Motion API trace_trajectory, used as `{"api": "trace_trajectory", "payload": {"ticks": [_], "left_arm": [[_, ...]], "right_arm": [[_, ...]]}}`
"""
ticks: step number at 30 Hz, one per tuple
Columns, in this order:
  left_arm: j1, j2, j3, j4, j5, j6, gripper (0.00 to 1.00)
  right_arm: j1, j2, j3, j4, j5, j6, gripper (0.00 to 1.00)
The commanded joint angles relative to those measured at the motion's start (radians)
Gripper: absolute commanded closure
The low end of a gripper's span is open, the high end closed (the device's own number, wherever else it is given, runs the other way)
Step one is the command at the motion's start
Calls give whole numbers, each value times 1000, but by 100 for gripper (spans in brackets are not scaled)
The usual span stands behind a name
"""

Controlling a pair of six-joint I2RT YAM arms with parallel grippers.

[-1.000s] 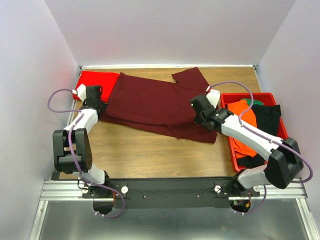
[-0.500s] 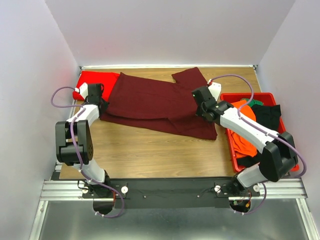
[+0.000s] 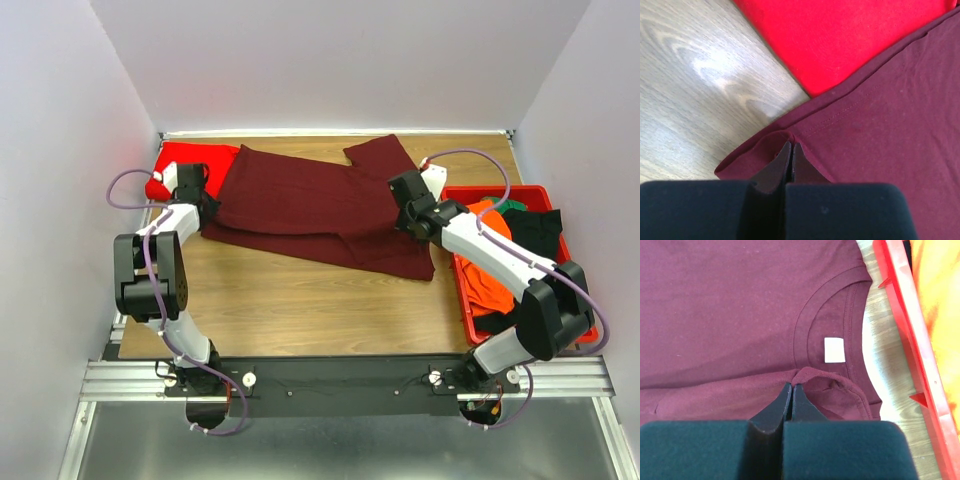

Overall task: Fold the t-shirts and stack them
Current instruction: Fold the tshirt

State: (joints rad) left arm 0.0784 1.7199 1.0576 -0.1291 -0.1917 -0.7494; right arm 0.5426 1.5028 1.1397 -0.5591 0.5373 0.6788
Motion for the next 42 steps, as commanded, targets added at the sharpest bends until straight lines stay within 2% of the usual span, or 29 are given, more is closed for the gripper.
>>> {"api": "trace_trajectory", "payload": {"ticks": [1,18,22,23,26,27,29,32,33,36,40,42], "left_arm": [[-2,23,42,14,23,12,100],[-28,81,113,14,29,16,98],[-28,101,139,16,29,28,88],[-26,102,149,17,34,31,77],[-26,89,156,17,32,38,47],[-26,80,150,25,25,41,42],[-26,41,140,25,6,38,32],[-25,-9,116,5,-26,29,31],[-25,-26,84,-6,-37,21,31],[-25,-101,-23,-23,-80,-36,33],[-25,-206,-175,-6,-120,-91,36],[-25,-243,-240,22,-111,-102,36]], "right_arm": [[-13,7,-27,25,-5,-13,99],[-43,40,-54,57,-33,-16,99],[-72,83,-15,67,-49,-30,99],[-82,108,-3,67,-62,-36,99],[-101,146,32,71,-76,-42,90],[-108,171,41,76,-86,-48,82],[-124,194,57,80,-100,-56,75],[-151,231,103,84,-132,-73,59],[-155,234,123,84,-137,-82,50],[-155,221,127,82,-163,-94,34],[-145,122,46,90,-226,-71,34],[-124,42,-47,96,-223,-49,34]]}}
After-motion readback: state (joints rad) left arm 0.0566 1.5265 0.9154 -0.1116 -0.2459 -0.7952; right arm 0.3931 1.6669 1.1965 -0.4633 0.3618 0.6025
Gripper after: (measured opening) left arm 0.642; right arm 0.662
